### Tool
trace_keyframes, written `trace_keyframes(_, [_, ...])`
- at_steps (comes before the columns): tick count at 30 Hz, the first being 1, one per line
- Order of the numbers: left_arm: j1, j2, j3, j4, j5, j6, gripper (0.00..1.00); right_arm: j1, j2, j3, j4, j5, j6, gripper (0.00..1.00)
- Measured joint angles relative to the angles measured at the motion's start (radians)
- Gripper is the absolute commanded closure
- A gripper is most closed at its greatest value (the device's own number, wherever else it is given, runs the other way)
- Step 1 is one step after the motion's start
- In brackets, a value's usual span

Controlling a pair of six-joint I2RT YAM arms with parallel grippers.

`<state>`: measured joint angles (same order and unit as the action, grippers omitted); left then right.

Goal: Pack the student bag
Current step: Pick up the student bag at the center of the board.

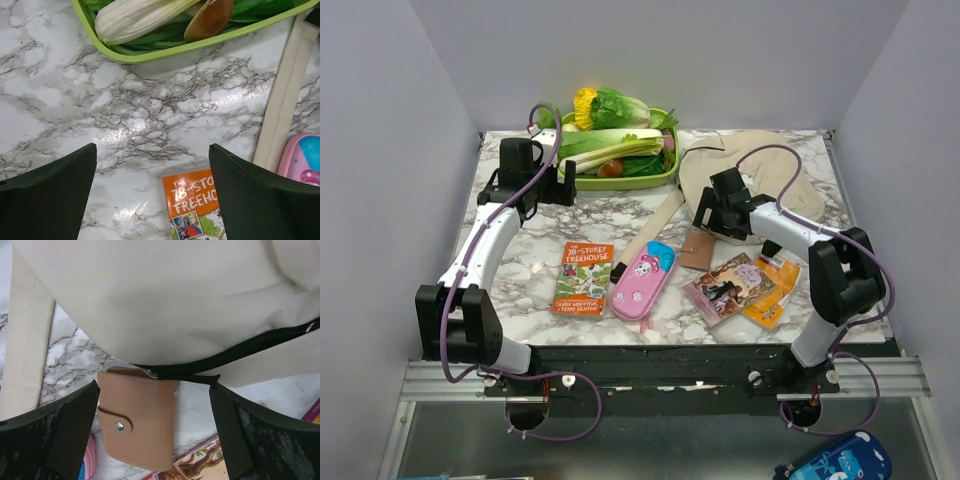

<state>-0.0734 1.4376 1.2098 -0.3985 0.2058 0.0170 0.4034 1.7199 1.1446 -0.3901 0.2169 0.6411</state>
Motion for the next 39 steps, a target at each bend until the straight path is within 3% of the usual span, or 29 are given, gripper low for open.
trace_keyframes(16, [0.000,0.005,0.006,-0.014,0.016,0.010,0.01,0.020,0.046,0.014,-0.022,0.058,0.112,0.00])
trace_keyframes(31, [0.000,0.031,0.021,-0.059,0.061,0.021,0.01,-0.066,-0.004,-0.048,0.007,0.067,0.251,0.02])
trace_keyframes(39, [0.000,0.033,0.021,-0.061,0.069,0.024,0.01,-0.065,0.072,-0.030,0.013,0.065,0.301,0.13])
